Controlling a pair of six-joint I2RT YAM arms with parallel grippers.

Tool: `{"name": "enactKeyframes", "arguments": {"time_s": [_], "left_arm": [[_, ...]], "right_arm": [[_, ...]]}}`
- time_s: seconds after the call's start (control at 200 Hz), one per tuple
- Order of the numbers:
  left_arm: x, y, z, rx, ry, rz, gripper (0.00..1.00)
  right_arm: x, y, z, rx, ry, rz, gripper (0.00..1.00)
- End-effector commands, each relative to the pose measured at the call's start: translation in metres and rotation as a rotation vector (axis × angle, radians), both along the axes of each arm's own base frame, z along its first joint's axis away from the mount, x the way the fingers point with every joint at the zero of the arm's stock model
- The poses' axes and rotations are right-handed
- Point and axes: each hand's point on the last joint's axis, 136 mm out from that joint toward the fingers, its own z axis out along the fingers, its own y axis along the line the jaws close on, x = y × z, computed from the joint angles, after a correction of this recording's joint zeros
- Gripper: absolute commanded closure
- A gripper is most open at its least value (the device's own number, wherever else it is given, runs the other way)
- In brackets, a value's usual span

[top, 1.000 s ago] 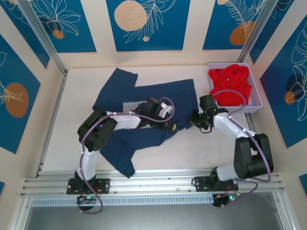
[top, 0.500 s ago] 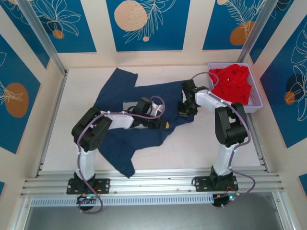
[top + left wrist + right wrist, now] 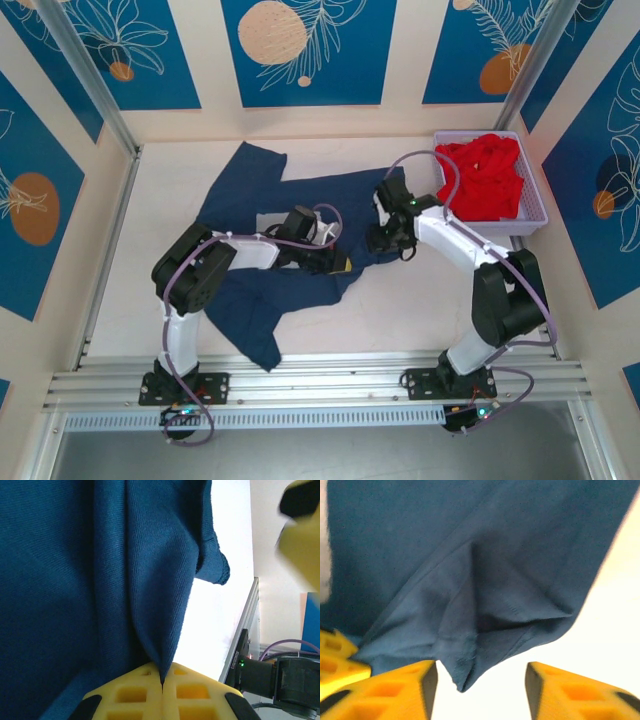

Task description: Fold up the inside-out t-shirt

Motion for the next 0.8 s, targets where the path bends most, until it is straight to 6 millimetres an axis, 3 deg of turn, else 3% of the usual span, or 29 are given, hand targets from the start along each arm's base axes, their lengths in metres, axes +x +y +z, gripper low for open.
{"name": "enactKeyframes", "arguments": {"time_s": [0.0, 0.145, 0.29, 0.5, 0.795], "left_arm": [[-0.004, 0.0, -0.004, -0.009, 0.034, -0.018, 1.0], [-0.004, -0.001, -0.004, -0.011, 0.034, -0.02, 1.0], [-0.005, -0.001, -0.004, -0.014, 0.037, -0.028, 1.0], [-0.007, 0.001, -0.006, -0.011, 0.038, -0.03, 1.0], [-0.008, 0.002, -0.008, 0.001, 0.037, -0.035, 1.0]], "right_arm": [[-0.017, 0.01, -0.009, -0.002, -0.001, 0.059, 0.39], [-0.012, 0.01, -0.026, -0.027, -0.006, 0.044, 0.29], [0.009, 0.009, -0.034, -0.073, -0.042, 0.042, 0.29], [0.027, -0.026, -0.02, -0.221, -0.088, -0.031, 0.42], [0.024, -0.071, -0.001, -0.257, -0.054, -0.173, 0.64]]}}
